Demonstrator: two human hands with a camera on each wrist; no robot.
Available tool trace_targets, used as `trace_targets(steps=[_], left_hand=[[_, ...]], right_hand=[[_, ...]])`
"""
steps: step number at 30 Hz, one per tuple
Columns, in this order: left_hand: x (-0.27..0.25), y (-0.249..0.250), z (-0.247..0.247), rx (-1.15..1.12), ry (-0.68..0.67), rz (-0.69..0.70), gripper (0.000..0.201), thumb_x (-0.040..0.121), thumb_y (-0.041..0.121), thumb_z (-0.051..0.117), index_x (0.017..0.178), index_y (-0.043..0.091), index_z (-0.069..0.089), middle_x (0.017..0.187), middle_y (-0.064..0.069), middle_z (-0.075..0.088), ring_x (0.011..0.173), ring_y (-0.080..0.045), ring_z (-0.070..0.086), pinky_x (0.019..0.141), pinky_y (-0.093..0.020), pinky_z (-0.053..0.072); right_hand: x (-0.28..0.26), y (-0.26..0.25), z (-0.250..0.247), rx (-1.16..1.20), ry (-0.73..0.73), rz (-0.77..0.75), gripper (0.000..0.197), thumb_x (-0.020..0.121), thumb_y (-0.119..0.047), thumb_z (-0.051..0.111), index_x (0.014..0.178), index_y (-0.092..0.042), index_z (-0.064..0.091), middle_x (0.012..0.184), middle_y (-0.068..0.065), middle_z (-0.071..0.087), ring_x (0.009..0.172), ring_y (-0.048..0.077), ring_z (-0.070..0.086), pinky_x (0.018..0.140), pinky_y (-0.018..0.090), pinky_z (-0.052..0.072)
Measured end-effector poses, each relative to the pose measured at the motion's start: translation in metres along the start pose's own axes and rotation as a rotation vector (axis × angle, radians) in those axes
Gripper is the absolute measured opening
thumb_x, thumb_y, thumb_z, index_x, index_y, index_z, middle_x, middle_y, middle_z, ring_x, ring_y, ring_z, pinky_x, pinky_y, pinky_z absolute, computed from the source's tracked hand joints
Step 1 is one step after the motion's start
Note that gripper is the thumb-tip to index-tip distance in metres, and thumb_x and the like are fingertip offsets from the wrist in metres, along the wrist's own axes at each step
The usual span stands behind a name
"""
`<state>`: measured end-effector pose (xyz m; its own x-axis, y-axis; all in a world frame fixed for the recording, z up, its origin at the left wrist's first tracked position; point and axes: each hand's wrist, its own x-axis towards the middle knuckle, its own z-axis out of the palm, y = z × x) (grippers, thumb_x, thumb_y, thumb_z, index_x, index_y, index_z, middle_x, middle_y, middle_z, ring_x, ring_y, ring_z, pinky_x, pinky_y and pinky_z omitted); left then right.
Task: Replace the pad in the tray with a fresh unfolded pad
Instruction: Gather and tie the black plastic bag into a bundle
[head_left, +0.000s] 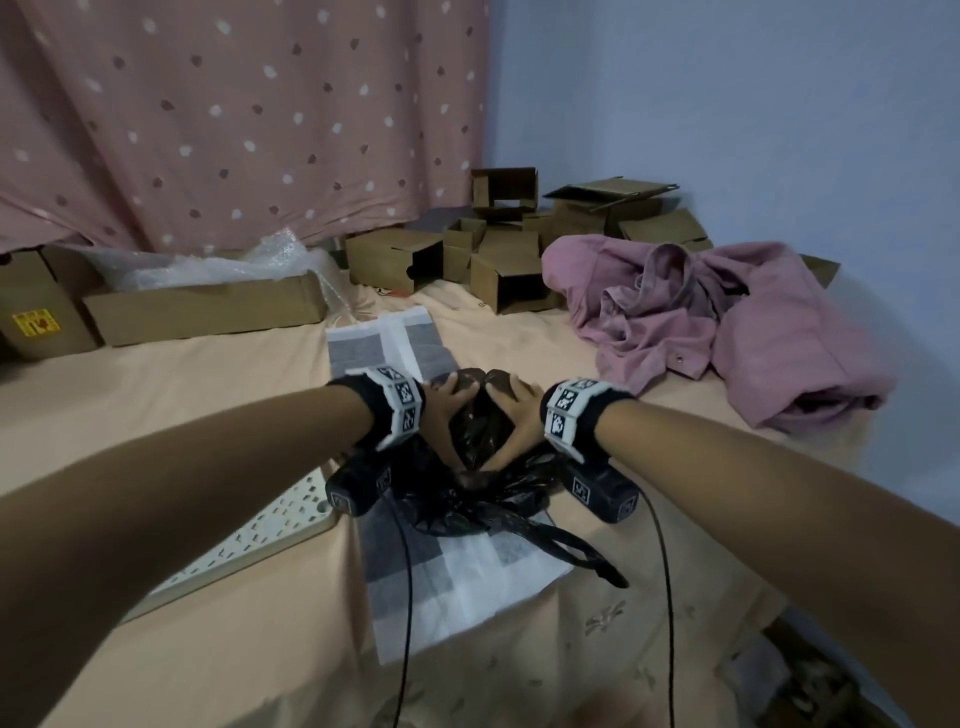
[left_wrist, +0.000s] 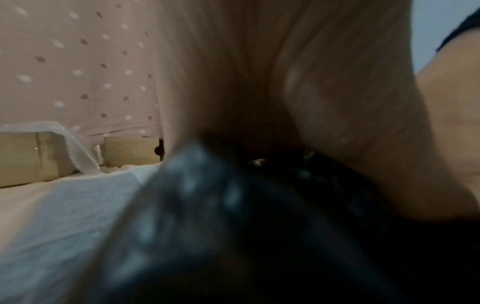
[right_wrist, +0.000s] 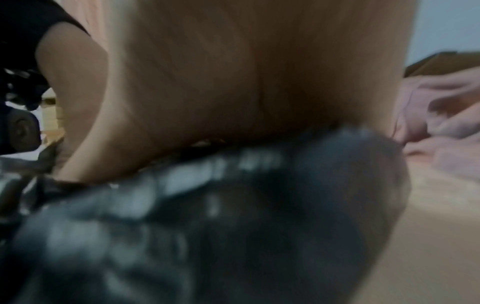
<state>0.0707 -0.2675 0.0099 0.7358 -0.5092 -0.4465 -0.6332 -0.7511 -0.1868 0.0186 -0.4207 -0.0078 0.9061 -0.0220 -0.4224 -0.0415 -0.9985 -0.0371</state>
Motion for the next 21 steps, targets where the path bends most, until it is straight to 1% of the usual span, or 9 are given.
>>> trace_targets(steps=[3,7,9,12,14,17,18,20,21], left_hand=[[0.013,0.006,0.022,-0.015,-0.024,0.029,0.121,0.075,0.049,0.074,0.150,0.027,-0.019,0.158,-0.007,-0.025,0.148,-0.039,-0.006,0.120,-0.055,0.006],[0.018,0.008,0.030,-0.075,-0.060,0.053,0.115,0.081,0.037,0.072,0.149,0.021,-0.020,0.159,-0.008,-0.024,0.148,-0.038,-0.005,0.121,-0.051,0.005],[0.018,0.008,0.031,-0.067,-0.084,0.060,0.113,0.083,0.037,0.070,0.149,0.019,-0.020,0.159,-0.008,-0.022,0.148,-0.038,-0.005,0.121,-0.051,0.005],[0.020,0.008,0.031,-0.042,-0.087,0.060,0.111,0.084,0.038,0.069,0.149,0.018,-0.019,0.159,-0.009,-0.021,0.148,-0.039,-0.007,0.120,-0.052,0.004],[0.019,0.010,0.031,-0.020,-0.087,0.055,0.110,0.084,0.039,0.068,0.149,0.018,-0.018,0.160,-0.009,-0.020,0.148,-0.039,-0.006,0.120,-0.052,0.003],[0.017,0.012,0.030,0.009,-0.069,0.044,0.108,0.084,0.040,0.067,0.150,0.017,-0.016,0.160,-0.010,-0.017,0.148,-0.038,-0.002,0.121,-0.051,0.004],[0.017,0.013,0.030,0.011,-0.065,0.043,0.107,0.084,0.039,0.067,0.151,0.016,-0.014,0.160,-0.011,-0.016,0.148,-0.038,-0.002,0.120,-0.050,0.004],[0.013,0.016,0.029,0.023,-0.062,0.042,0.104,0.085,0.038,0.066,0.152,0.016,-0.011,0.161,-0.011,-0.015,0.148,-0.038,-0.001,0.120,-0.050,0.005],[0.010,0.017,0.027,0.031,-0.065,0.053,0.102,0.087,0.038,0.065,0.152,0.016,-0.010,0.160,-0.012,-0.015,0.148,-0.038,-0.002,0.119,-0.049,0.005]], right_hand=[[0.014,-0.004,0.019,-0.102,-0.037,-0.007,0.126,0.070,-0.068,0.068,0.148,-0.032,-0.024,0.157,0.012,-0.030,0.147,0.042,-0.013,0.120,0.052,0.005],[0.020,-0.006,0.027,-0.104,-0.033,-0.007,0.116,0.075,-0.063,0.066,0.148,-0.037,-0.020,0.158,0.010,-0.026,0.146,0.044,-0.014,0.120,0.054,0.005],[0.021,-0.006,0.029,-0.081,-0.014,-0.024,0.110,0.078,-0.059,0.066,0.150,-0.036,-0.013,0.159,0.011,-0.023,0.146,0.044,-0.013,0.120,0.054,0.004],[0.020,-0.007,0.028,-0.007,-0.004,-0.036,0.106,0.079,-0.051,0.069,0.154,-0.027,-0.001,0.159,0.019,-0.016,0.147,0.045,-0.009,0.119,0.055,0.004],[0.018,-0.011,0.029,-0.027,0.015,-0.016,0.105,0.077,-0.053,0.068,0.155,-0.026,0.002,0.160,0.018,-0.015,0.147,0.043,-0.008,0.119,0.051,0.002],[0.012,-0.017,0.030,-0.112,0.078,-0.009,0.081,0.094,-0.043,0.054,0.154,-0.025,0.002,0.162,0.010,-0.011,0.149,0.035,-0.007,0.117,0.039,-0.001],[0.011,-0.017,0.029,-0.118,0.061,-0.029,0.080,0.095,-0.043,0.052,0.154,-0.023,0.001,0.162,0.011,-0.010,0.149,0.034,-0.006,0.116,0.038,-0.001],[0.006,-0.015,0.026,-0.083,0.011,-0.044,0.091,0.090,-0.046,0.058,0.154,-0.022,-0.001,0.162,0.012,-0.012,0.149,0.035,-0.007,0.117,0.039,0.001],[0.003,-0.015,0.024,-0.088,-0.001,-0.053,0.090,0.091,-0.044,0.058,0.154,-0.022,-0.003,0.162,0.009,-0.013,0.149,0.034,-0.008,0.117,0.038,0.002]])
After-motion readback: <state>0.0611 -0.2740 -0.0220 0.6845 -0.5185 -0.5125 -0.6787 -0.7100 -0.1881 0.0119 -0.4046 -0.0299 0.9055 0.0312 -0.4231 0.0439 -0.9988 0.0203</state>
